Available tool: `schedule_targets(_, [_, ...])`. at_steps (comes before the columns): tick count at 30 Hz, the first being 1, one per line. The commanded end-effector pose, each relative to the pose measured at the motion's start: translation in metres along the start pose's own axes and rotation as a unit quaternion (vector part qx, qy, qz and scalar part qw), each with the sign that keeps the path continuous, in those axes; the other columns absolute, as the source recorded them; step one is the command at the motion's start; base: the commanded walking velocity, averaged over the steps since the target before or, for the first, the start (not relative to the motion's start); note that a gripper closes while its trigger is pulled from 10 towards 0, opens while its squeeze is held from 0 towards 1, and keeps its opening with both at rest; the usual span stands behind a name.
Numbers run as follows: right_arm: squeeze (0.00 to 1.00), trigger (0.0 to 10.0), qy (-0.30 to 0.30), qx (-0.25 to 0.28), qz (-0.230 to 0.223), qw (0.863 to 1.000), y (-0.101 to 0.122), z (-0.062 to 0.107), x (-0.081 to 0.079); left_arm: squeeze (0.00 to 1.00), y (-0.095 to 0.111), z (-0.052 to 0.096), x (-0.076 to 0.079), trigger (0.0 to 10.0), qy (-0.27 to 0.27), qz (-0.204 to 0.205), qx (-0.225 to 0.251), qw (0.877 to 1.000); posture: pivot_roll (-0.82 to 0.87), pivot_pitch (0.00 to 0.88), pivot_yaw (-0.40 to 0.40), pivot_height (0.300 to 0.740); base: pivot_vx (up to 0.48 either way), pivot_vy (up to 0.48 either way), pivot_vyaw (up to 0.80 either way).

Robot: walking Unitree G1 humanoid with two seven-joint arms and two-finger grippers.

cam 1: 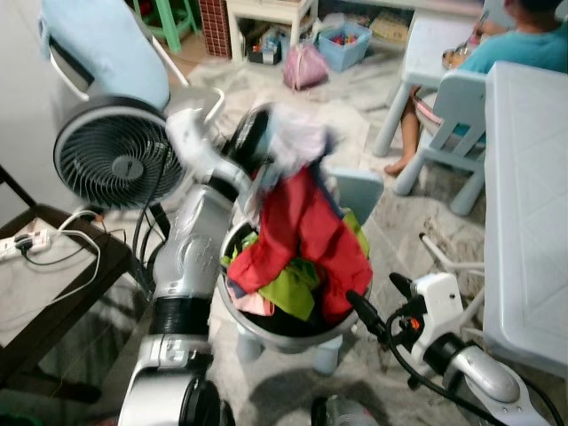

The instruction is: Hang hanger

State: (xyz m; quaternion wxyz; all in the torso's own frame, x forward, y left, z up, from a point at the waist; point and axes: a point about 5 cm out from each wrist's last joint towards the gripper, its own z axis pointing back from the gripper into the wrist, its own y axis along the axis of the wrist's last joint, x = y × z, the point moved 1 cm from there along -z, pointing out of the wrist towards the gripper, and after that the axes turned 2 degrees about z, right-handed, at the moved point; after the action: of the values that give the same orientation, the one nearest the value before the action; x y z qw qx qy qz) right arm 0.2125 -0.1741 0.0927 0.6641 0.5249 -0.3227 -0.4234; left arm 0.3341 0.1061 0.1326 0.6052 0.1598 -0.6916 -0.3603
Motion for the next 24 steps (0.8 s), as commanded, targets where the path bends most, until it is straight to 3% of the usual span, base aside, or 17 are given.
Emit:
schedule_targets(1, [0.00,10.0,0.002,0.001,0.005,1.000,0.000,0.000,-0.001,0.00,0.000,0.003,0.004,0.0,0.009,0.005,-0.012,1.000,-0.12,0.135,0.023,0.740,0.000,0.000,0.00])
schedule_targets(4, [0.00,10.0,0.005,0.002,0.006,1.000,0.000,-0.002,-0.002,0.00,-0.029,0.017,-0.014,0.0,0.052,0.003,-0.097,0.994,-0.12,0.136,0.017,0.740,0.000,0.000,0.00])
schedule_targets(5, [0.00,10.0,0.007,0.003,0.007,1.000,0.001,-0.003,-0.002,0.00,-0.050,0.026,-0.024,0.0,0.082,-0.013,-0.169,0.982,-0.12,0.136,0.015,0.740,0.000,0.000,0.00])
schedule_targets(8, [0.00,10.0,0.007,0.003,0.010,1.000,0.001,-0.004,-0.001,0.00,-0.058,0.026,-0.027,0.0,0.105,0.017,-0.173,0.979,-0.12,0.133,0.016,0.740,0.000,0.000,0.00])
schedule_targets(12, [0.00,10.0,0.005,0.003,0.013,1.000,0.002,-0.004,0.001,0.00,-0.063,0.027,-0.027,0.0,0.109,0.012,-0.184,0.977,-0.12,0.132,0.016,0.740,0.000,0.000,0.00])
schedule_targets(19, [0.00,10.0,0.003,0.006,0.019,1.000,0.002,-0.005,0.003,0.00,-0.079,0.048,-0.039,0.0,0.166,-0.037,-0.254,0.952,-0.13,0.123,0.019,0.740,0.000,0.000,0.00])
schedule_targets(22, [0.00,10.0,0.003,0.006,0.020,1.000,0.002,-0.005,0.003,0.00,-0.077,0.057,-0.049,0.0,0.200,-0.057,-0.250,0.946,-0.12,0.121,0.018,0.740,0.000,0.000,0.00])
schedule_targets(23, [0.00,10.0,0.006,0.006,0.023,1.000,0.002,-0.006,0.003,0.00,-0.071,0.066,-0.058,0.0,0.226,-0.093,-0.237,0.940,-0.12,0.117,0.016,0.740,0.000,0.000,0.00])
schedule_targets(24, [0.00,10.0,0.006,0.006,0.023,1.000,0.002,-0.006,0.003,0.00,-0.071,0.066,-0.058,0.0,0.226,-0.093,-0.237,0.940,-0.12,0.117,0.016,0.740,0.000,0.000,0.00])
